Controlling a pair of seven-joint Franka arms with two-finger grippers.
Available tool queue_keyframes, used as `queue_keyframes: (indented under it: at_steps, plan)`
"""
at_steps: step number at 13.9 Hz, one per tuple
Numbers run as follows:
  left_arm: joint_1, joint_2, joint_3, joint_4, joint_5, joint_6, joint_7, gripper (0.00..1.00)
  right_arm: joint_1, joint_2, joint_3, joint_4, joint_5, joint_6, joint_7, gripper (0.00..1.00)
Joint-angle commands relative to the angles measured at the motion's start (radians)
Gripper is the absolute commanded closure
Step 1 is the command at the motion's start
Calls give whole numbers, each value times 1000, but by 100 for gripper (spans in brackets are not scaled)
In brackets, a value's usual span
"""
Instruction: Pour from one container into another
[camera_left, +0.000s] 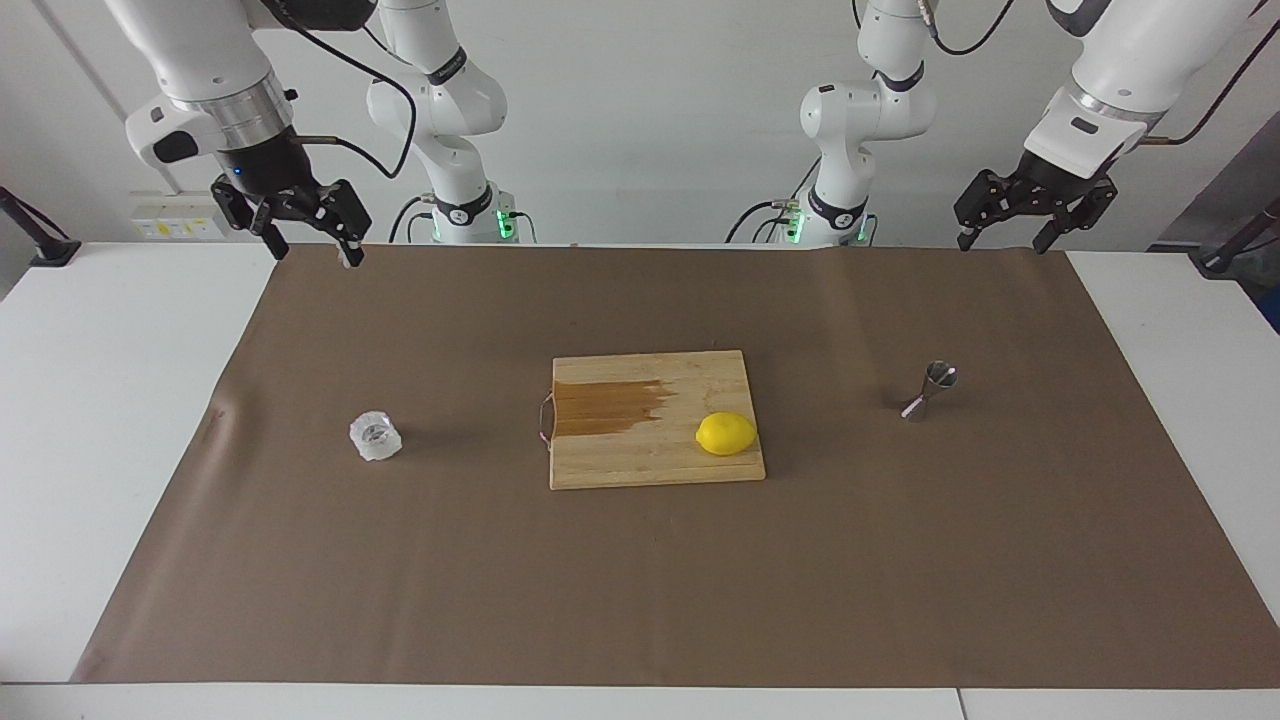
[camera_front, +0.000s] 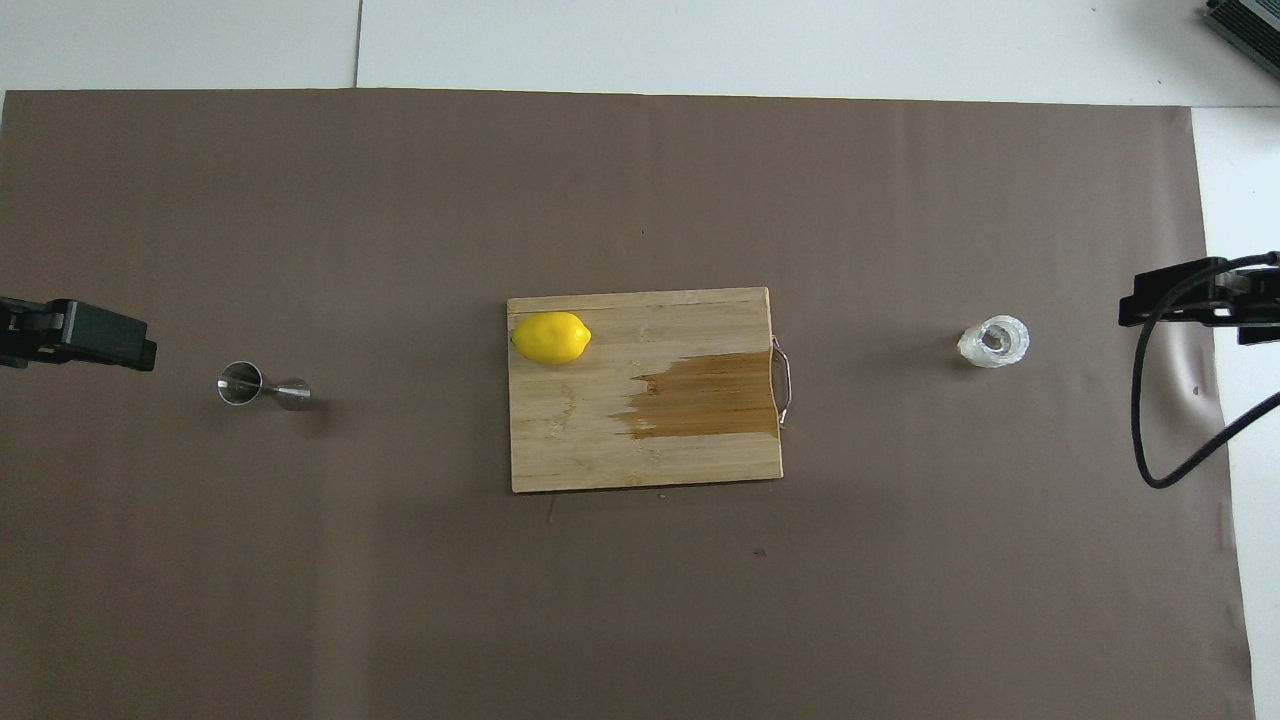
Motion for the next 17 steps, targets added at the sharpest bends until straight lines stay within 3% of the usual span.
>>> queue_keyframes:
  at_steps: [1, 5, 8, 12, 17]
  plan:
    - [3, -41, 8, -68, -1, 16, -63, 0, -14, -4, 4, 8, 29, -18, -24, 0]
    - [49, -49, 12, -100, -102, -5, -109, 0, -14, -4, 4, 8, 28, -18, -24, 0]
    - [89, -9, 12, -100, -117, -24, -210, 0, -14, -4, 4, 8, 29, -18, -24, 0]
    - [160, 86, 14, -103, -290, -26, -546, 0, -14, -4, 4, 8, 28, -18, -24, 0]
    - [226, 85, 14, -316, -516, 183, -937, 0, -13, -4, 4, 8, 29, -18, -24, 0]
